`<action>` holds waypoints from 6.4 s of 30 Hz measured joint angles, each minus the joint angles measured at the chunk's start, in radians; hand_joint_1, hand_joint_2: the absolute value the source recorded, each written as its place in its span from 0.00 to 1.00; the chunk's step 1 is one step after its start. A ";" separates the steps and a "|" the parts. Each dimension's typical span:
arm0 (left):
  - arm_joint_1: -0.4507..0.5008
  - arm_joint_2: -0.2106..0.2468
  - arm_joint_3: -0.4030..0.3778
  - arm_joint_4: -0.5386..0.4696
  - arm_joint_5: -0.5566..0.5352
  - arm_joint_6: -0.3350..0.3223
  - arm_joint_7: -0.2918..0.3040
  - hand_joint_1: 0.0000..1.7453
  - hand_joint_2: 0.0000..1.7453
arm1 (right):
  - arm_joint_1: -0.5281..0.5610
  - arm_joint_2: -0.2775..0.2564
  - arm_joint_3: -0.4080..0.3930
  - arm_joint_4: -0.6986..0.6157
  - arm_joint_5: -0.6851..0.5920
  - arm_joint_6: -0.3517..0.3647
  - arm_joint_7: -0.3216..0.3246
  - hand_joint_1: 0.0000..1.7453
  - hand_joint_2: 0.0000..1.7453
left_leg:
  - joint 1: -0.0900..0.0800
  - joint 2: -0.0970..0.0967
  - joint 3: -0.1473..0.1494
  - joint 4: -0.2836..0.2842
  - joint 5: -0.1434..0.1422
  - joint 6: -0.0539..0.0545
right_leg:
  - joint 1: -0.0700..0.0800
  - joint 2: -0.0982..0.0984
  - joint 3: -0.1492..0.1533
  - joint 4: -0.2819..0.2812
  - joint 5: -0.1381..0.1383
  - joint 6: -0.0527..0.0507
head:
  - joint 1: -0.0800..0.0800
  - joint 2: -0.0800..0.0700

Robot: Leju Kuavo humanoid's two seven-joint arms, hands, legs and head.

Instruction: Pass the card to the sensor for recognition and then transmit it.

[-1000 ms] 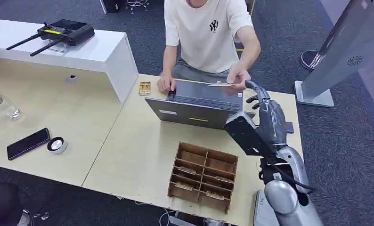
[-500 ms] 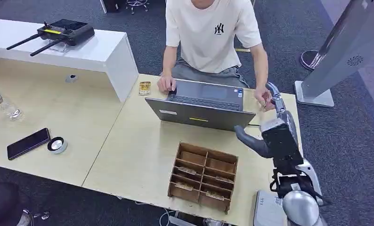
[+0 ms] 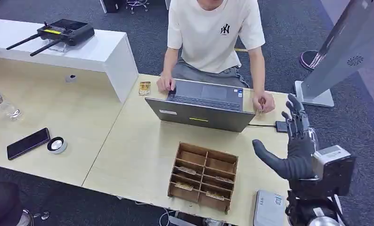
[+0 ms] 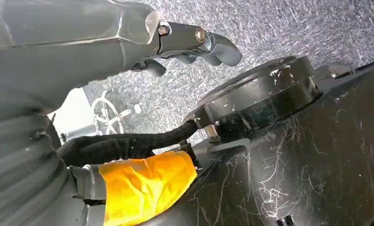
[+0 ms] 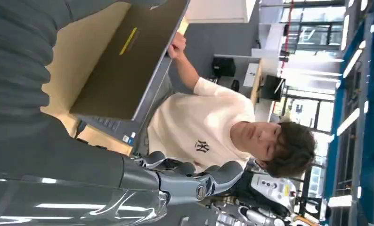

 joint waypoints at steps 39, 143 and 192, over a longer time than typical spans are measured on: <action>0.161 -0.047 0.228 -0.058 0.053 0.000 -0.053 0.00 1.00 | 0.262 -0.162 0.182 -0.143 0.214 -0.075 -0.018 1.00 1.00 | 0.000 0.000 -0.001 0.000 -0.002 0.000 | 0.000 0.000 0.000 0.000 -0.001 0.001 | 0.000 0.000; 0.036 -0.001 0.071 -0.025 0.129 0.000 -0.050 0.00 1.00 | -0.006 -0.176 0.488 0.221 1.115 -0.037 0.355 0.41 1.00 | 0.000 0.001 0.000 0.000 -0.001 0.000 | 0.000 0.000 0.000 0.000 0.000 0.001 | 0.000 0.000; 0.032 0.001 0.070 -0.027 0.130 0.000 -0.039 0.00 1.00 | -0.013 -0.164 0.494 0.318 1.113 -0.018 0.354 0.43 1.00 | 0.000 0.001 0.000 0.000 -0.001 0.000 | 0.000 0.000 0.000 0.000 0.000 0.001 | 0.000 0.000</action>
